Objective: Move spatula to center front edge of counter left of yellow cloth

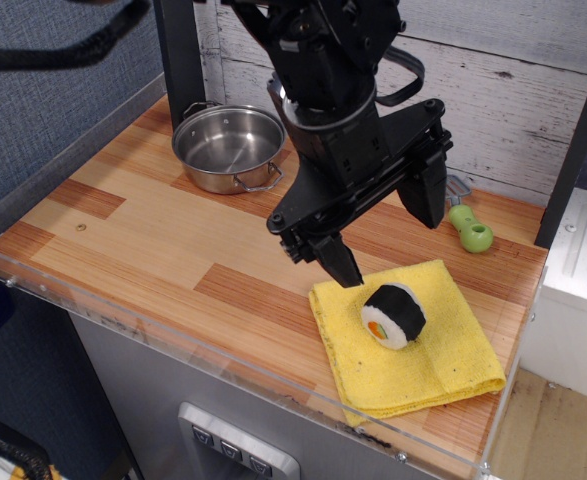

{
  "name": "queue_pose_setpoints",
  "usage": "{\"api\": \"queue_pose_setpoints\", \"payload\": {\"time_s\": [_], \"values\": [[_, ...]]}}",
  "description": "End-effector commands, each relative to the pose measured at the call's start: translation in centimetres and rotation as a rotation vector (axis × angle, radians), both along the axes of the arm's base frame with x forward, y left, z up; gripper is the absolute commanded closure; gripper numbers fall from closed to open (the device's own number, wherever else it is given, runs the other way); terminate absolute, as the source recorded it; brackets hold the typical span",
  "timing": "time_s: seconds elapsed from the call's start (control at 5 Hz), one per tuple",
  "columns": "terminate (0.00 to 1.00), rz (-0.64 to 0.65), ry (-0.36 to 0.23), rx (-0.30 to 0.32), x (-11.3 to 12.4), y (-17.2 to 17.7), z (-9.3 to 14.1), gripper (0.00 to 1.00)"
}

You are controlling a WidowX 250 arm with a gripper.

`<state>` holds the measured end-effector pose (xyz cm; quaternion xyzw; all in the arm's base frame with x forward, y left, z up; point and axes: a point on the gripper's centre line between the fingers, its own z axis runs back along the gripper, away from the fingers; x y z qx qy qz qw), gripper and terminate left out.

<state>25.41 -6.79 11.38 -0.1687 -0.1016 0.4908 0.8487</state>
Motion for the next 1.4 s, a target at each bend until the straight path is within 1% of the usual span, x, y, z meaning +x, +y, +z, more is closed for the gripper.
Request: {"api": "queue_pose_setpoints", "payload": {"time_s": [0.0, 0.2, 0.4, 0.6, 0.8, 1.0, 1.2], "values": [[0.00, 0.000, 0.000, 0.000, 0.0, 0.0, 0.0, 0.00], [0.00, -0.014, -0.034, 0.050, 3.2, 0.0, 1.4, 0.00], [0.00, -0.023, -0.043, 0.129, 5.9, 1.0, 2.6, 0.00], [0.00, -0.036, -0.041, 0.161, 7.8, 1.5, 2.6, 0.00], [0.00, -0.076, -0.042, 0.219, 9.1, 1.3, 1.4, 0.00], [0.00, -0.153, -0.032, 0.222, 10.3, 0.7, -0.5, 0.00], [0.00, -0.195, -0.030, 0.180, 11.4, -0.3, -2.3, 0.00]]}}
